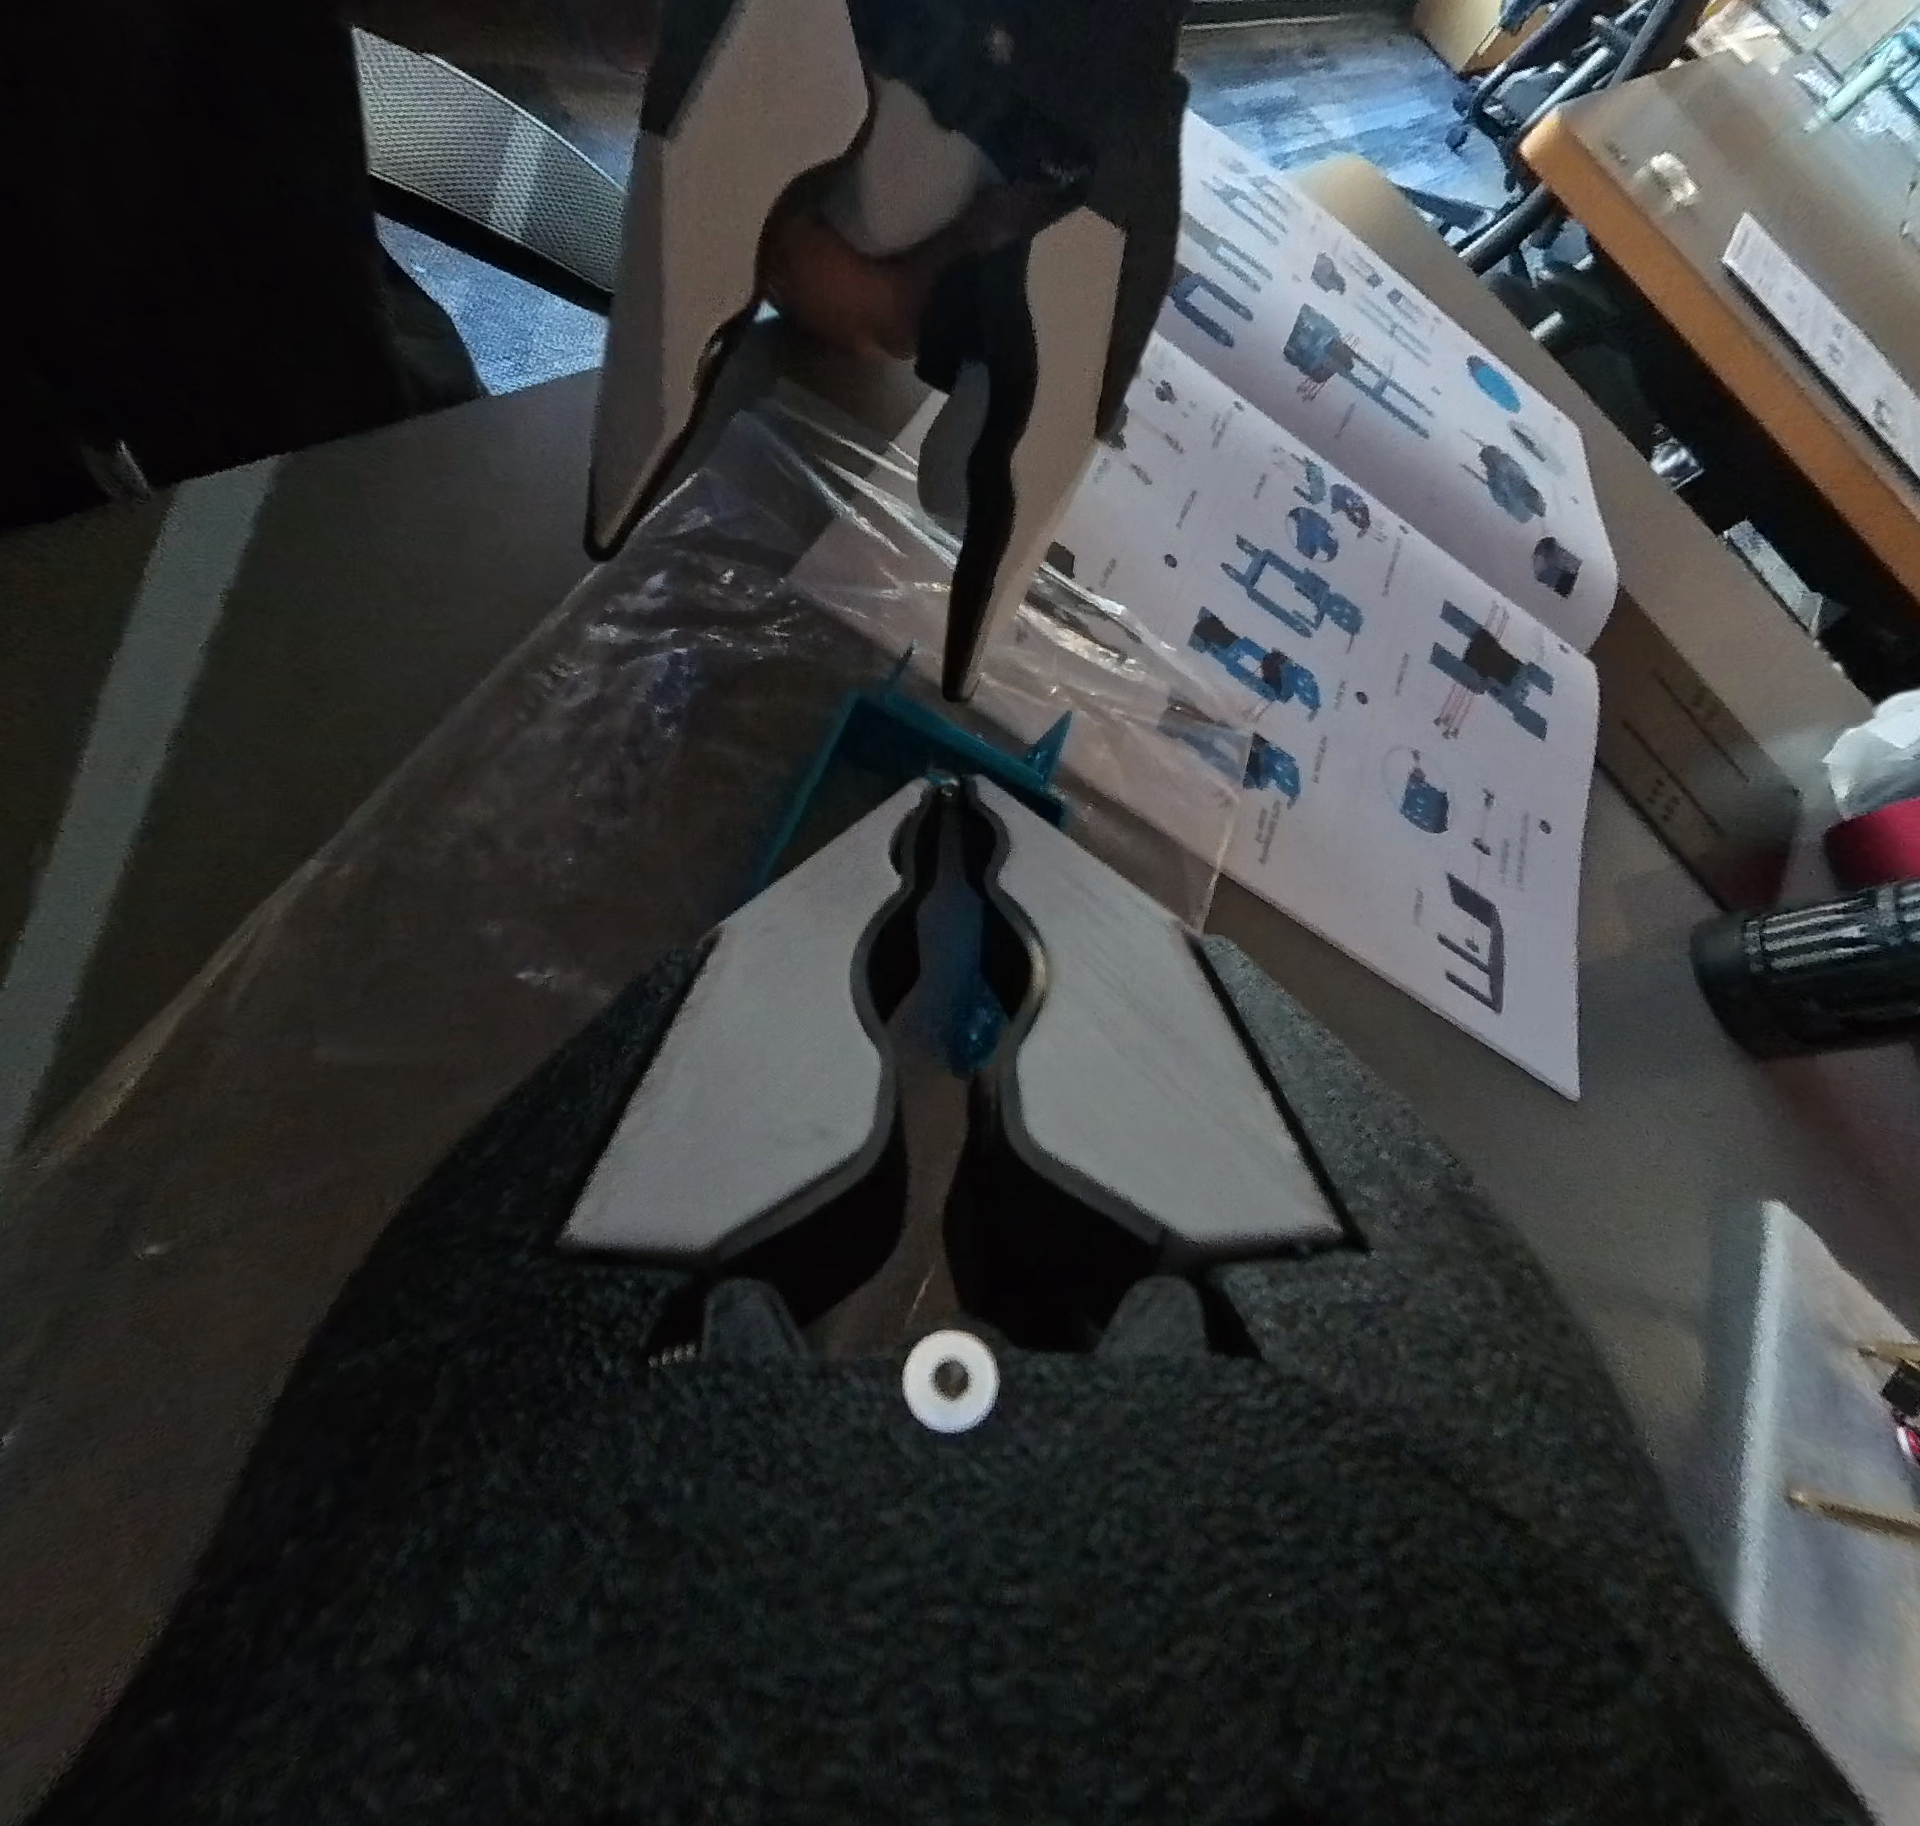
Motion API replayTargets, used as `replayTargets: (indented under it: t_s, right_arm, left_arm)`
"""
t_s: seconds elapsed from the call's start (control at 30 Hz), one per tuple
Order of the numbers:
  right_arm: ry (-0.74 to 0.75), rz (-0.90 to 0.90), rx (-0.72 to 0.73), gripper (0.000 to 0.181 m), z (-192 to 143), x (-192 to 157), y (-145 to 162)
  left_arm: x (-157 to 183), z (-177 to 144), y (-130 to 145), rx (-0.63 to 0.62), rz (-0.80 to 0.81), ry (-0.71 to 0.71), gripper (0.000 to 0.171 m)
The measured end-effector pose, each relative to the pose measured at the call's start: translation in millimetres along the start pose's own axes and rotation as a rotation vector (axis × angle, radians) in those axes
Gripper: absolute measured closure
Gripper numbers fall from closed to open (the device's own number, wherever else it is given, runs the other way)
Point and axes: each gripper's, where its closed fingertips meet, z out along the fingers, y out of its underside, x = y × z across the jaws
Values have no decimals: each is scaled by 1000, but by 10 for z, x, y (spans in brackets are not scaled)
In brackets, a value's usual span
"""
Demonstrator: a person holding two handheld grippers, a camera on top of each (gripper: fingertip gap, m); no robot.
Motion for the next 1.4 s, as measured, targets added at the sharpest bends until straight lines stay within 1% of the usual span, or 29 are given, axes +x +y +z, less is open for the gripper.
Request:
replayTargets:
  t_s: [0.17,0.33,0.57,0.97,1.1,1.23,1.27,1.33,1.4]
  right_arm:
    - [-15,-27,-44,178,137,-15,51]
    - [-18,-29,-59,179,211,-27,65]
    - [-16,-36,-49,179,228,-44,42]
    - [-16,2,-50,177,190,-29,80]
    - [-33,45,-43,177,165,-36,58]
    - [-102,172,-43,177,94,-37,88]
    - [-121,213,-36,177,76,-25,95]
    - [-121,276,-14,177,44,44,82]
    - [-194,327,-39,177,41,-28,110]
  left_arm:
    - [-2,53,-16,-33,-35,41,99]
    - [-29,114,30,-71,-67,48,98]
    - [11,164,21,-78,-62,53,96]
    - [-26,211,49,-101,-67,6,94]
    - [-13,230,44,-107,-58,-9,93]
    - [-35,239,36,-102,-35,-76,93]
    - [-19,247,17,-91,-36,-82,90]
    - [2,270,4,-88,-40,-100,89]
    - [5,291,9,-97,-32,-132,92]
